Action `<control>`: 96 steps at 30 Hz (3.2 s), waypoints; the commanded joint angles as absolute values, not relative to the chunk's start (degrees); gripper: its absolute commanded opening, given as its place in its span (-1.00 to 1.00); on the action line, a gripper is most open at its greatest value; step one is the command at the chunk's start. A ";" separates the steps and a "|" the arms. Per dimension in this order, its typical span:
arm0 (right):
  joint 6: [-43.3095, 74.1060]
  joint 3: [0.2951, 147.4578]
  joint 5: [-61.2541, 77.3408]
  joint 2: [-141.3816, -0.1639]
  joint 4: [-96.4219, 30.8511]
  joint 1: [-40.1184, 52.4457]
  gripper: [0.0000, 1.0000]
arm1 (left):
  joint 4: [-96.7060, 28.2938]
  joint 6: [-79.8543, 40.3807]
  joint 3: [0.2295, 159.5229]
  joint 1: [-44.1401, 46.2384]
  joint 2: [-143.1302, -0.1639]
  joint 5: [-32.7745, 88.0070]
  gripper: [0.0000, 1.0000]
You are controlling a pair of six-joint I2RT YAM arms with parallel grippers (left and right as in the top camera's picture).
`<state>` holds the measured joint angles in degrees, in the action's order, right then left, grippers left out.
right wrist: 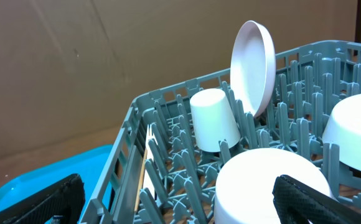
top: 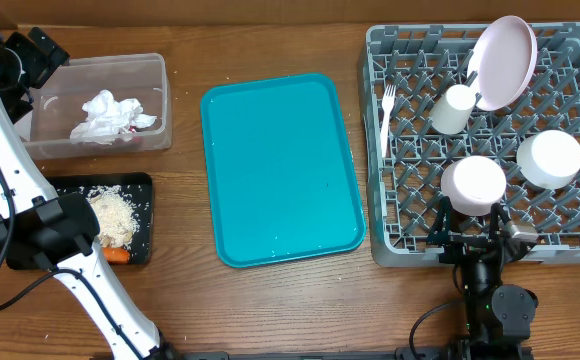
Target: Sort waste into correct bins and load items into the dishwasher rack
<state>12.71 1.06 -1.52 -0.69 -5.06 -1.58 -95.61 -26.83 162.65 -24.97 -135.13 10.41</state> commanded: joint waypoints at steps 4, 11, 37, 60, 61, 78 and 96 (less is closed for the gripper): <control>11.60 0.47 -1.17 -0.16 -4.82 -2.48 1.00 | -95.57 -25.91 162.85 -24.99 -134.26 10.07 1.00; 11.60 0.47 -1.17 -0.16 -4.82 -2.48 1.00 | -95.55 -25.91 162.85 -24.99 -134.26 10.07 1.00; 11.60 0.47 -1.17 -0.16 -4.82 -2.48 1.00 | -95.57 -25.91 162.85 -24.99 -134.61 9.89 1.00; 11.60 0.47 -1.19 -0.16 -4.82 -2.48 1.00 | -52.99 -9.47 80.55 -14.41 -75.37 -5.39 1.00; 11.60 0.47 -1.19 -0.16 -4.82 -2.48 1.00 | -51.59 -9.47 75.81 -14.41 -71.57 -4.05 1.00; 11.60 0.47 -1.19 -0.16 -4.82 -2.48 1.00 | -4.08 -8.95 10.44 -9.93 -16.03 -1.63 1.00; 11.60 0.47 -1.19 -0.16 -4.82 -2.48 1.00 | -4.08 -1.67 0.27 -6.13 -0.19 5.41 1.00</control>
